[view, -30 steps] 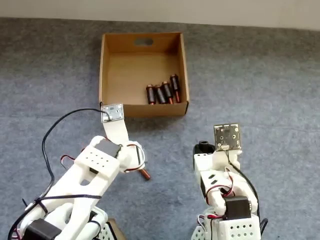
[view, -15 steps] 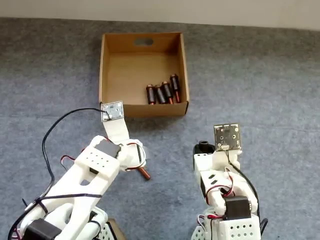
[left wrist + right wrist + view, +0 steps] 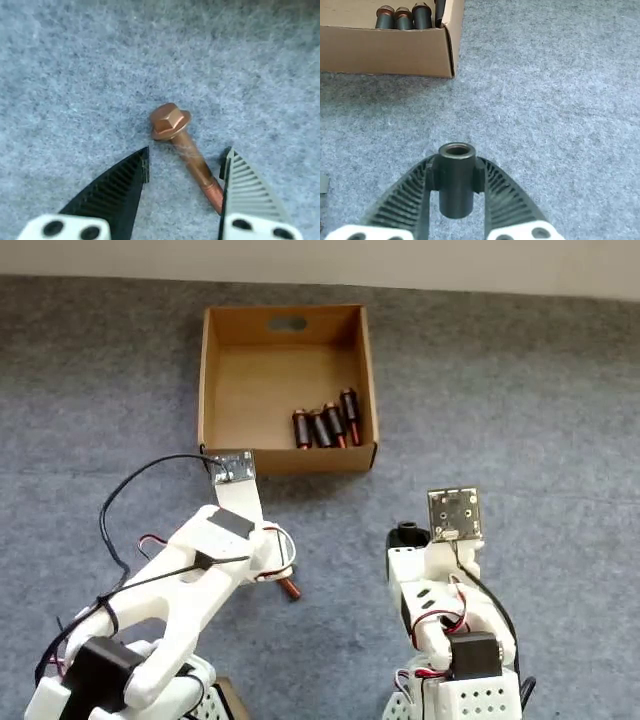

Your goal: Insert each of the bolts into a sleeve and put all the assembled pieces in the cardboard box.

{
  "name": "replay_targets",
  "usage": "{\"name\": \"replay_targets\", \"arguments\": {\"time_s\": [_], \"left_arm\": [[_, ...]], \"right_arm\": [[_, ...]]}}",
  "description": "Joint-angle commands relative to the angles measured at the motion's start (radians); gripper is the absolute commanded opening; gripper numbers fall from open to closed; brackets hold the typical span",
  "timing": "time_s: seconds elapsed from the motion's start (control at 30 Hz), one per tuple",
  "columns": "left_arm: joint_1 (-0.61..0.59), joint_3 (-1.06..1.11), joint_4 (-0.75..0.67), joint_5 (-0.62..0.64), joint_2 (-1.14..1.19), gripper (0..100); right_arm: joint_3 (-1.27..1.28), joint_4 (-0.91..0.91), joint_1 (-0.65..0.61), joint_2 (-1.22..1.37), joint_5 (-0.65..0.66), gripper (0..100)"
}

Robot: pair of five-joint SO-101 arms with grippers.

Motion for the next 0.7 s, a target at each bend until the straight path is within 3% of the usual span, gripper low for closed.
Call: {"name": "replay_targets", "arguments": {"time_s": [0.0,0.1,0.17,0.53,0.67], "left_arm": [[0.012,-0.038,-0.012,0.000,0.004,19],[0.012,-0.039,-0.017,-0.026,0.004,7],[0.012,-0.041,-0.018,-0.112,0.004,0],[0.012,-0.131,-0.003,-0.414,0.012,1],[0.012,-0.176,0.071,-0.456,0.013,11]], "right_arm": [[-0.005,0.002,0.005,-0.010,-0.005,0.6],[-0.005,0.002,0.005,-0.010,-0.005,0.6],[-0.005,0.002,0.005,-0.010,-0.005,0.6],[-0.005,0.002,0.005,-0.010,-0.005,0.6],[-0.005,0.002,0.005,-0.010,-0.005,0.6]]}}
